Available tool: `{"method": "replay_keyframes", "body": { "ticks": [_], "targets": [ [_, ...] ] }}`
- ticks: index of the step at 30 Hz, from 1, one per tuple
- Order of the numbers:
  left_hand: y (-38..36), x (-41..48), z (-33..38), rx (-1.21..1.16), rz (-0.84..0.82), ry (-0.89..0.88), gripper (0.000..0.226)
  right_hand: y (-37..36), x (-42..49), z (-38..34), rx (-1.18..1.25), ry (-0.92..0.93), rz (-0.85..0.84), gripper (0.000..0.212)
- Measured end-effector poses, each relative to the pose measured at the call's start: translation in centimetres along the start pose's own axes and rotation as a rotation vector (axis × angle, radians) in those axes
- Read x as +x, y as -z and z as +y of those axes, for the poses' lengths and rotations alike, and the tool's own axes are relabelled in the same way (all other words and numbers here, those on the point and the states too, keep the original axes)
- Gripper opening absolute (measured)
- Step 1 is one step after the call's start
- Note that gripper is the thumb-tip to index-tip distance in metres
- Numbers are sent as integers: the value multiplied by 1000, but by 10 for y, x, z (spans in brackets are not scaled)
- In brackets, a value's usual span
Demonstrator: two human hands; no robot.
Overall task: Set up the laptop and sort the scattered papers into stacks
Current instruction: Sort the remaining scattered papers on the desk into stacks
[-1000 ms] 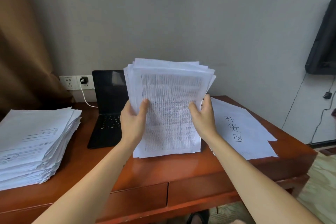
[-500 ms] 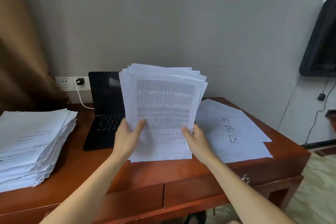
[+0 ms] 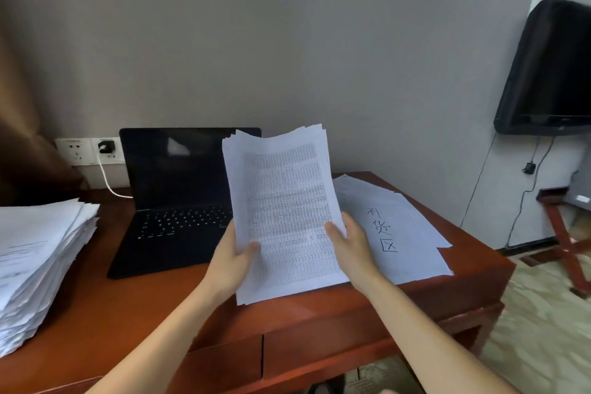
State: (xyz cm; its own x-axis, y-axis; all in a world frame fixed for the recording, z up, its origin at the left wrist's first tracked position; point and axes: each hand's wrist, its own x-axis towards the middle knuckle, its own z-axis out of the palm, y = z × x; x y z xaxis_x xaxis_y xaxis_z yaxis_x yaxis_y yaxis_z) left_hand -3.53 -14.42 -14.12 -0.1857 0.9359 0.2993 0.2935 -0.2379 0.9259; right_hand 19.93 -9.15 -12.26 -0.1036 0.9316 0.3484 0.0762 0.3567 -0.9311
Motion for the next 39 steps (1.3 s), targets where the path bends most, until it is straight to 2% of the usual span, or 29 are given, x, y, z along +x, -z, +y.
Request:
{"method": "replay_keyframes", "body": {
  "ticks": [5,7,9,11,12,14,16,20,24,29,33,35,37,39],
  "targets": [
    [-17,13,1,7,56,52,52,34,13,11,-128,-124,-108,22],
    [-19,18,0,11,60,63,52,55,16,20,-258,-155,-78,24],
    [-21,24,-3,5,65,73,52,77,20,30,-503,-144,-17,30],
    [-24,28,-6,5,72,87,50,95,19,36,-821,-112,-30,47],
    [-25,29,-8,-1,76,98,48,100,17,37,-924,-138,-95,62],
    [-27,31,-12,-28,89,116,47,101,12,40,-1002,-255,-251,93],
    [-26,31,-15,-47,102,122,45,100,10,51,-1074,-281,-293,107],
    [-20,31,-23,-90,116,140,41,101,18,58,-1160,-200,-203,92],
    [-17,31,-26,-107,121,165,41,108,25,59,-1188,-170,-205,81],
    [-15,27,-26,-122,124,169,41,108,26,66,-1206,-82,-159,58],
    [-13,25,-29,-108,126,166,42,117,25,69,-1230,42,-114,46],
    [-12,25,-29,-114,121,171,43,121,23,71,-1168,69,-19,37],
    [-12,24,-28,-139,119,184,45,123,18,66,-993,44,104,30],
    [-12,23,-25,-174,128,186,46,125,12,58,-856,29,133,27]
  ]
}}
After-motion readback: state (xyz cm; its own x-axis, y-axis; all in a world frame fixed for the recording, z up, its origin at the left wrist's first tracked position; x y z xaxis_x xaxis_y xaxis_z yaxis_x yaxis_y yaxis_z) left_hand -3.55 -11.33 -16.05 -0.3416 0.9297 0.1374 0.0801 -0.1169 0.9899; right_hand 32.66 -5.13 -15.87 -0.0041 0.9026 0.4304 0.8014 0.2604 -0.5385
